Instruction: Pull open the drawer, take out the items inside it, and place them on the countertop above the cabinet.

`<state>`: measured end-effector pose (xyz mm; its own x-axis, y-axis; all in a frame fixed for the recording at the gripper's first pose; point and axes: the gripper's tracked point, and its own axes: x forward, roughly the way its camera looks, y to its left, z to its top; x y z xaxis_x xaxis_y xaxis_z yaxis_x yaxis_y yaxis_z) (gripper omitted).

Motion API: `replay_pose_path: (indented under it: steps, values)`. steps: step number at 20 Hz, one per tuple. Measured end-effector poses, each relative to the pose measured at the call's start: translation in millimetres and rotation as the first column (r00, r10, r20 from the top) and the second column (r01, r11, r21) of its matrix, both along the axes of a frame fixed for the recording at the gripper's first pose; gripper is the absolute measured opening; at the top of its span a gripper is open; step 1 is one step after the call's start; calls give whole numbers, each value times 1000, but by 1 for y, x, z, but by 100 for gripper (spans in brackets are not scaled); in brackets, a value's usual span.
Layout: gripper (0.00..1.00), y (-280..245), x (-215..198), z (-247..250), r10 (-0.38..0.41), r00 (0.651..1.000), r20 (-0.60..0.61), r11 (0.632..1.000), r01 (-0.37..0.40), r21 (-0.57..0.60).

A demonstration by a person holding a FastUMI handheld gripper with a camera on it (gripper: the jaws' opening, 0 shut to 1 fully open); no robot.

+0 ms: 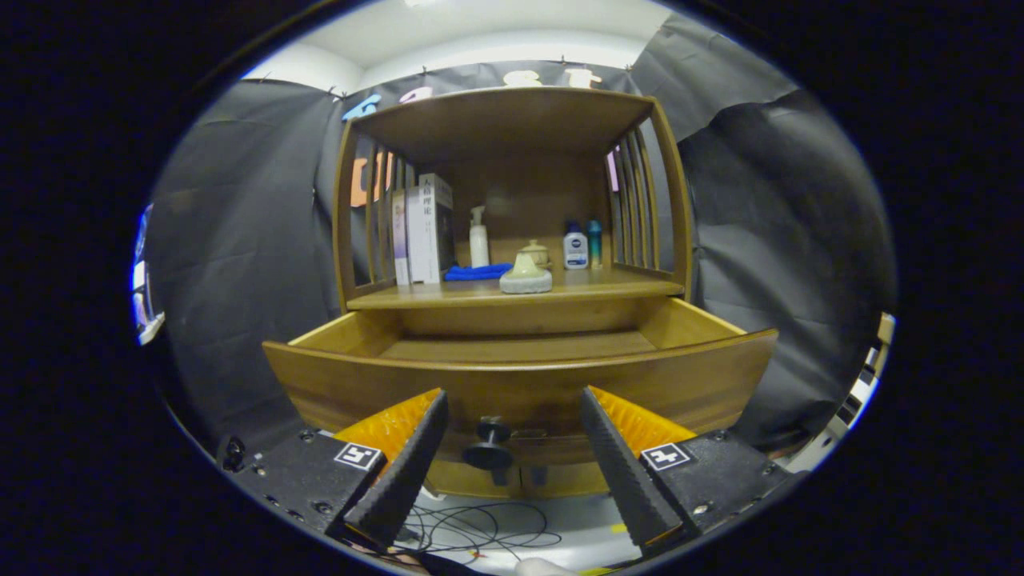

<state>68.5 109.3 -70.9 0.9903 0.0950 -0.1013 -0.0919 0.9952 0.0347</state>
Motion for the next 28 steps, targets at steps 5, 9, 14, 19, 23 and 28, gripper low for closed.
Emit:
replay_pose_path:
  steps: [5,9,14,19,23,28]
  values:
    - [100,12,13,-23,-11,999,-32,1000,10,-27]
    - [100,10,24,-36,-43,998,-49,999,42,-31]
    - [100,10,25,-35,-84,996,-20,995,83,-47]
    - [100,20,19,-37,-89,996,-14,995,89,-43]
    - [100,20,25,-36,-85,996,-31,996,84,-40]
    - [100,21,50,-32,-86,996,-34,996,84,-38]
